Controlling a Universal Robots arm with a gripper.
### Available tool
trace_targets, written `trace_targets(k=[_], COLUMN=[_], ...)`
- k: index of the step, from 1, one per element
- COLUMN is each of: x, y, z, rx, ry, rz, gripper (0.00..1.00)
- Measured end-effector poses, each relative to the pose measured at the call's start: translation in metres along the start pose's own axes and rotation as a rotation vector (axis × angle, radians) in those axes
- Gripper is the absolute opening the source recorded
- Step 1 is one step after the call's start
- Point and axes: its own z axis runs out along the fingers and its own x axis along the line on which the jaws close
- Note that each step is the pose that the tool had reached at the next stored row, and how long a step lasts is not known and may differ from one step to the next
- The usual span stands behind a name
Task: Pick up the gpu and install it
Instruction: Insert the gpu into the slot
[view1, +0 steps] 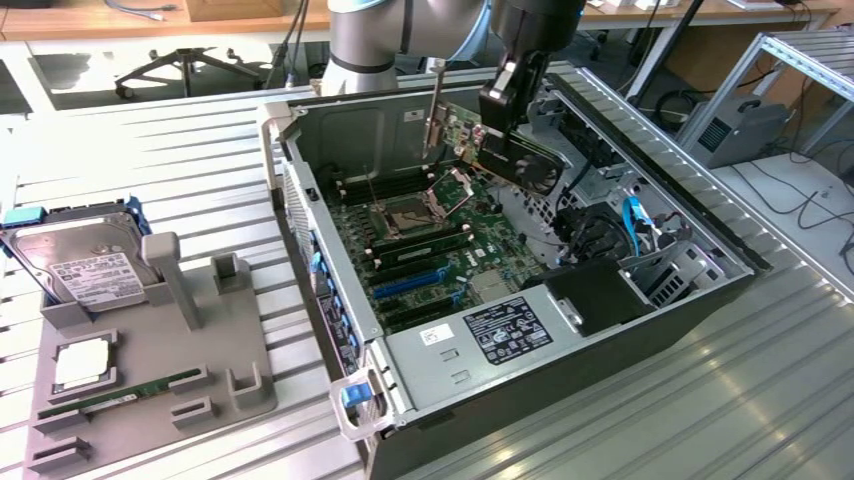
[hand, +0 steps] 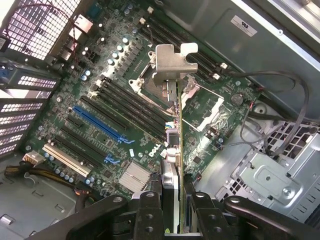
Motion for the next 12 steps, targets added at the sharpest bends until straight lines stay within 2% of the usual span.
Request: trace_targets(k=[12], x=[0.0], y=[0.0], z=[0.0001], rx=[-0.0004], ry=[-0.0009], rz=[-0.017], gripper=[0.27])
